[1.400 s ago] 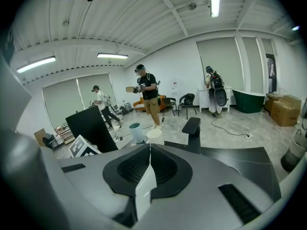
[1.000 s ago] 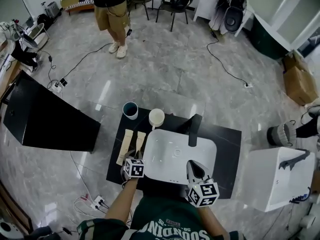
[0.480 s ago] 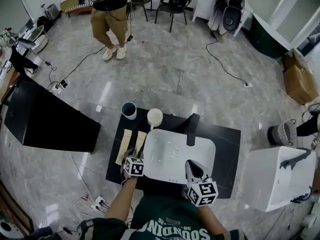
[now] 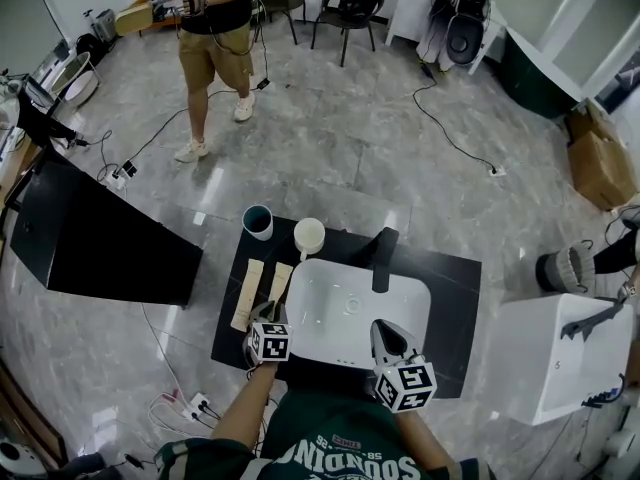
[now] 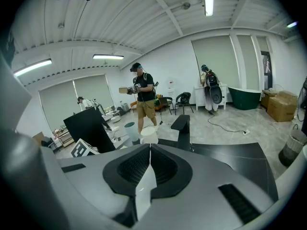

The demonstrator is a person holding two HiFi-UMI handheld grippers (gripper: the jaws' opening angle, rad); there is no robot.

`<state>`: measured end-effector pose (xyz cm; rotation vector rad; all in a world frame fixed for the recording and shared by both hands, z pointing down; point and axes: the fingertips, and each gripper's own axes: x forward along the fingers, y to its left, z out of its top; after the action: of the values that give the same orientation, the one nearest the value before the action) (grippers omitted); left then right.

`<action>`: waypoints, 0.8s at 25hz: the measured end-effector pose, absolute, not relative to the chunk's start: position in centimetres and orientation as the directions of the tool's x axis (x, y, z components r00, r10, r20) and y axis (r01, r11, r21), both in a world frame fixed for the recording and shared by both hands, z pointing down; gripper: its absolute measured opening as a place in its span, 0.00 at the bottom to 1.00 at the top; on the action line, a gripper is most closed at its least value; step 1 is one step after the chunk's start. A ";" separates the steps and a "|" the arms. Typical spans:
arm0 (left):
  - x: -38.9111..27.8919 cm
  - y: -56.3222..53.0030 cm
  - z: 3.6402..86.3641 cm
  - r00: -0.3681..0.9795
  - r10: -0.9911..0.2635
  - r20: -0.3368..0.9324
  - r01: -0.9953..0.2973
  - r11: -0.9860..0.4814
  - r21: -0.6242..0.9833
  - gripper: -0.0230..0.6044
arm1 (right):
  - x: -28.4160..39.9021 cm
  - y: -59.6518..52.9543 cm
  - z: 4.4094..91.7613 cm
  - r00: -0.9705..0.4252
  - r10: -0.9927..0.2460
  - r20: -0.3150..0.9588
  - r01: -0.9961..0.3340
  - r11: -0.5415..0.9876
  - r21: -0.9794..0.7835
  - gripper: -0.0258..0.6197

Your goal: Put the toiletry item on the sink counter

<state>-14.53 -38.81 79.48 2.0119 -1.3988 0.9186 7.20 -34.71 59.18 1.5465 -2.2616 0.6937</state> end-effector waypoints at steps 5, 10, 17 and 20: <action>-15.0 -39.2 80.8 0.224 -0.564 0.795 -0.941 -0.339 0.026 0.12 | 7.8 -34.7 59.3 -0.357 -0.779 0.516 -0.934 0.288 -0.211 0.11; -15.1 -39.1 81.6 0.235 -0.544 0.805 -0.941 -0.334 0.049 0.12 | 7.9 -34.8 59.5 -0.352 -0.779 0.519 -0.936 0.281 -0.212 0.11; -15.5 -39.6 81.3 0.251 -0.564 0.786 -0.965 -0.214 0.155 0.12 | 7.7 -34.6 59.6 -0.354 -0.775 0.523 -0.935 0.281 -0.216 0.11; -15.6 -39.5 81.2 0.234 -0.577 0.782 -0.972 -0.135 0.191 0.11 | 7.6 -34.4 59.8 -0.359 -0.773 0.524 -0.933 0.285 -0.219 0.11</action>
<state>-15.57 -39.47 81.24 1.8091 -1.4288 0.7172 7.60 -34.43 59.76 1.5511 -2.2434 0.7153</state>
